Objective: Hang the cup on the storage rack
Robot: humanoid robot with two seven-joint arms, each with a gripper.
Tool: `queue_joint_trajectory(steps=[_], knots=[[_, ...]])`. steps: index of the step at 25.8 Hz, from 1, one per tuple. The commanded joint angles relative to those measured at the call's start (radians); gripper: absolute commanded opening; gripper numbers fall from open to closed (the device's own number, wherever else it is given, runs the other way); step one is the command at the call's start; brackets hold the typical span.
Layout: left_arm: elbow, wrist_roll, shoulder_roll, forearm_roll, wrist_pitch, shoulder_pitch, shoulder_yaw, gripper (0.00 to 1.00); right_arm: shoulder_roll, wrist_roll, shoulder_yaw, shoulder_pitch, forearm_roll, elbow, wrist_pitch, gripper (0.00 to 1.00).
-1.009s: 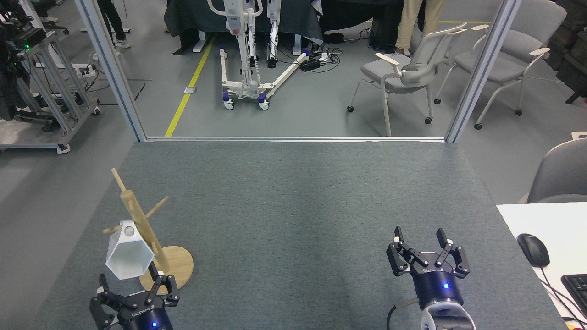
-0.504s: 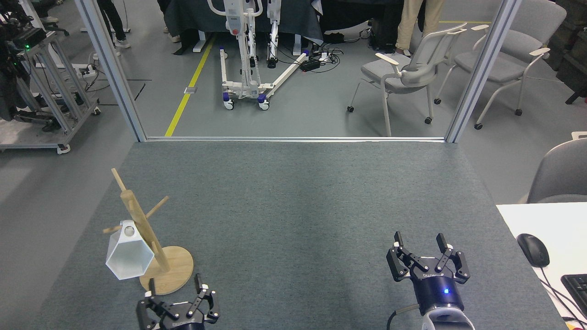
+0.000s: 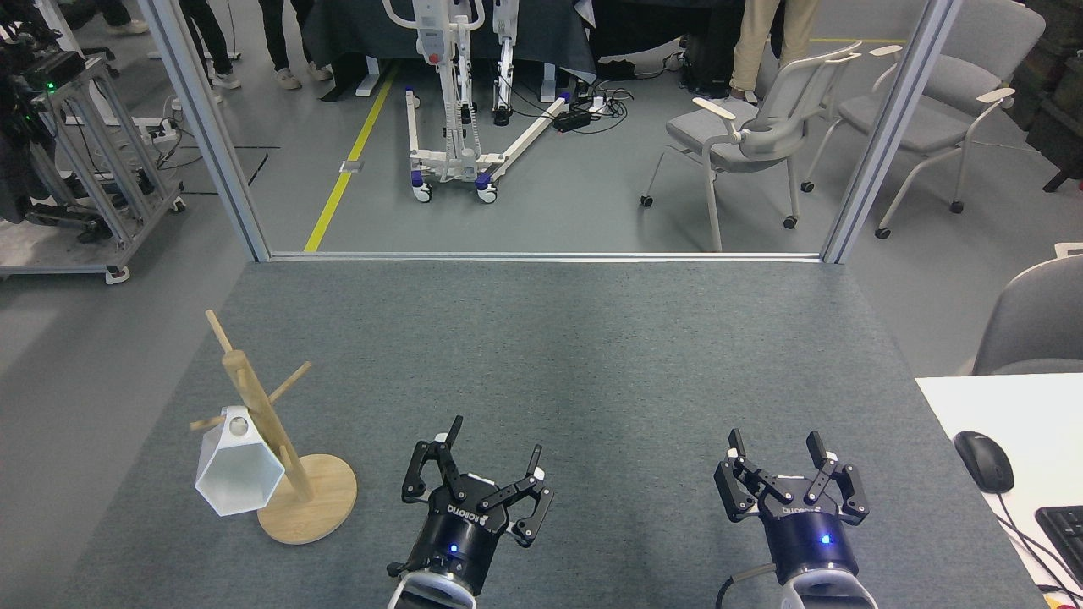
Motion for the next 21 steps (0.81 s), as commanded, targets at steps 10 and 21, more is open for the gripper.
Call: queue_joint_trajectory(steps=[10, 21], knots=[[0.009, 0.097, -0.016, 0.159, -0.131, -0.051, 0.151, 1.0, -0.001, -0.002, 0.0, 0.003, 0.0, -0.035, -0.003, 1.0], [-0.005, 0.1, -0.013, 0.228, -0.147, -0.011, 0.165, 1.0, 0.007, -0.002, 0.0, 0.0, 0.0, -0.038, -0.005, 1.0]])
